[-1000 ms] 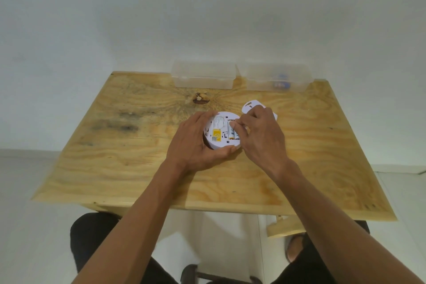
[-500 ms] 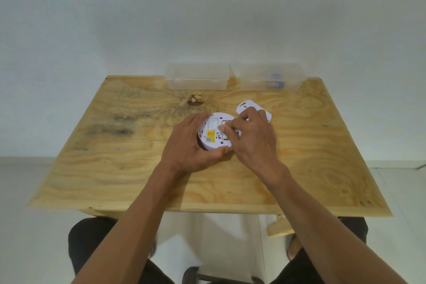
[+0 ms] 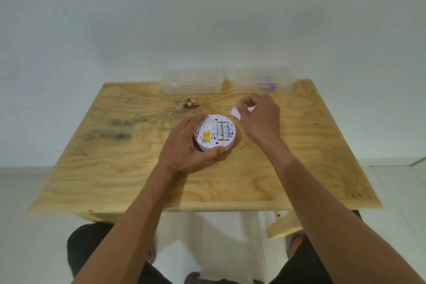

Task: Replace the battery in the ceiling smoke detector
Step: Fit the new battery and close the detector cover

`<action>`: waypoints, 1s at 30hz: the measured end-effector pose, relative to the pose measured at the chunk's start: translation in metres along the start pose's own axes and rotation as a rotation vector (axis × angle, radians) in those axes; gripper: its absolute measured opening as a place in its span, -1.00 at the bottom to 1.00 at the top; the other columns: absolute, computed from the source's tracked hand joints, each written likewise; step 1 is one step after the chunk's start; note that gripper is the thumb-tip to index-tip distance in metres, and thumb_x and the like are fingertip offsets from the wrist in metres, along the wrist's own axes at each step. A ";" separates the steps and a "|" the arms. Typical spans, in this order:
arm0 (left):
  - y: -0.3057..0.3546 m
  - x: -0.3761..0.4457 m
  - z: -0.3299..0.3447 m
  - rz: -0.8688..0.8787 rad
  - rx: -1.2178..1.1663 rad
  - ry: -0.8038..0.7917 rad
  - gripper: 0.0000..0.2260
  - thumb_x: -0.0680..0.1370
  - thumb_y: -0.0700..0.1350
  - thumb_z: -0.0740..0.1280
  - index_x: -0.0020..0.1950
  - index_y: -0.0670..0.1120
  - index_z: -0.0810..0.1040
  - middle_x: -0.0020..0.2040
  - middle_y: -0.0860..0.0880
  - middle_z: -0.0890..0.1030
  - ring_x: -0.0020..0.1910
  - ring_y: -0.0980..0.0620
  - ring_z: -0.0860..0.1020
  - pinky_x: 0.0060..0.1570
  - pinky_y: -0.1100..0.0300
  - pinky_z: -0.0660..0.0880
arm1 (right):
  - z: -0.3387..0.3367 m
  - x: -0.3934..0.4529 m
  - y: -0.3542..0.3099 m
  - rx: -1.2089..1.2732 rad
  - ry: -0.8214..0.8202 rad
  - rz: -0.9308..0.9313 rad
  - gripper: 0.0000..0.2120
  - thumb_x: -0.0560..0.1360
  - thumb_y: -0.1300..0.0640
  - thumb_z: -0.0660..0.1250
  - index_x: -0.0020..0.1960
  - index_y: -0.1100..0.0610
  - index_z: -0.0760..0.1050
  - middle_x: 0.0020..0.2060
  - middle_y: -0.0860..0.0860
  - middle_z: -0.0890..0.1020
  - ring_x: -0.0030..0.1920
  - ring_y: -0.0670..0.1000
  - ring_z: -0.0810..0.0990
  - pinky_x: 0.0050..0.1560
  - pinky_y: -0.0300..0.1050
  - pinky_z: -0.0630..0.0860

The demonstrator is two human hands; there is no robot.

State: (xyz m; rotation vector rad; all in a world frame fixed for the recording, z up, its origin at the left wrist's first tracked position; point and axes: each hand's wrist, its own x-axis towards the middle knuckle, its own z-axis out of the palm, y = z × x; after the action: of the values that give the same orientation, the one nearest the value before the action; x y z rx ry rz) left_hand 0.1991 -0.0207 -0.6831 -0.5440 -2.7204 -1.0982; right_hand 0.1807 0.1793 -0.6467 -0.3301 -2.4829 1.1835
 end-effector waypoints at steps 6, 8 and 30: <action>-0.002 0.000 0.000 -0.001 0.020 -0.007 -0.18 0.33 0.37 0.44 0.47 -0.01 0.40 0.29 0.03 0.55 0.23 0.04 0.53 0.28 -0.02 0.48 | -0.006 0.024 0.030 -0.350 -0.210 0.179 -0.43 0.49 -0.19 0.38 0.36 0.13 0.45 0.34 0.14 0.44 0.36 0.19 0.37 0.26 0.07 0.41; -0.002 0.000 0.000 -0.001 0.023 -0.008 -0.18 0.33 0.38 0.44 0.48 0.00 0.40 0.31 0.03 0.54 0.26 0.03 0.52 0.29 -0.04 0.48 | -0.004 0.024 0.031 -0.419 -0.233 0.173 -0.36 0.45 -0.30 0.35 0.36 0.11 0.45 0.33 0.13 0.42 0.36 0.20 0.33 0.23 0.09 0.39; -0.004 0.002 0.001 -0.016 -0.002 -0.004 -0.17 0.30 0.41 0.43 0.46 0.02 0.41 0.29 0.06 0.55 0.23 0.07 0.53 0.26 -0.05 0.50 | -0.007 0.022 0.029 -0.067 -0.186 0.138 -0.54 0.36 0.04 0.57 0.15 0.05 0.45 0.11 0.06 0.59 -0.04 0.07 0.56 -0.12 -0.03 0.52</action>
State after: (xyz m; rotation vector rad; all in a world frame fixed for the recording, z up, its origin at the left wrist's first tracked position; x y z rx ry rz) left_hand 0.1953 -0.0223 -0.6857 -0.5264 -2.7323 -1.1044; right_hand 0.1648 0.2101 -0.6604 -0.4337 -2.7029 1.2376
